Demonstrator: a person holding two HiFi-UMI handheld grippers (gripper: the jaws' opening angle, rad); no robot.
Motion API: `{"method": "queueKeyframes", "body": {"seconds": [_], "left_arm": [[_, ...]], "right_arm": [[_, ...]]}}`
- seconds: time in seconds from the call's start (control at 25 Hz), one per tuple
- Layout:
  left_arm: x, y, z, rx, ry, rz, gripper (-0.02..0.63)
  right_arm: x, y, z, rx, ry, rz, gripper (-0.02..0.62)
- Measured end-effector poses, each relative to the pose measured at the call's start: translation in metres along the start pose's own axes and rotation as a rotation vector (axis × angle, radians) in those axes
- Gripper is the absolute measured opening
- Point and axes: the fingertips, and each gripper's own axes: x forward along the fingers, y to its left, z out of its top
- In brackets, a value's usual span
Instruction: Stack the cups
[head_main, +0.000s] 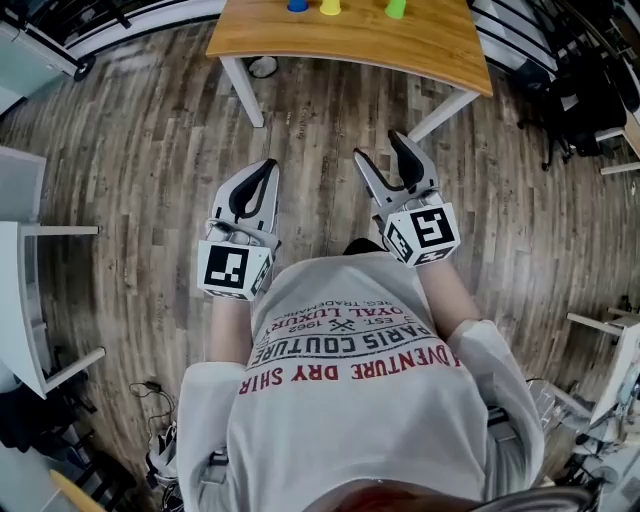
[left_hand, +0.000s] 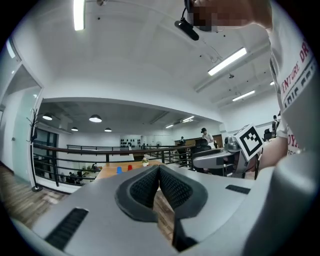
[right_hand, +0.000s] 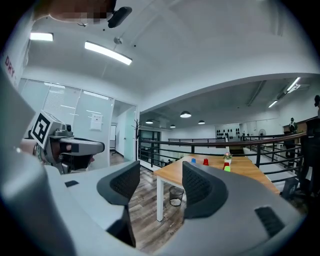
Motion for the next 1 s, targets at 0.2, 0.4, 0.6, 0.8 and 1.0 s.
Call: {"method": "queueKeyframes", "body": {"seconds": [0.2, 0.4, 0.6, 0.8, 1.0], "left_arm": [[-0.004, 0.03, -0.019, -0.031, 0.044, 0.035, 0.017], [0.017, 0.071, -0.038, -0.043, 0.068, 0.1, 0.017], [0.071, 0.114, -0.039, -0.024, 0.075, 0.137, 0.017], [0.147, 0.148, -0.035, -0.012, 0.085, 0.155, 0.017], [0.233, 0.173, -0.024, 0.012, 0.076, 0.132, 0.017]], "right_arm": [[0.036, 0.012, -0.008, -0.002, 0.042, 0.048, 0.262], [0.09, 0.001, -0.022, 0.014, 0.067, 0.092, 0.262], [0.159, -0.033, -0.02, 0.006, 0.074, 0.134, 0.262], [0.219, -0.084, -0.013, -0.02, 0.093, 0.163, 0.262], [0.27, -0.145, -0.008, -0.034, 0.115, 0.174, 0.262]]}}
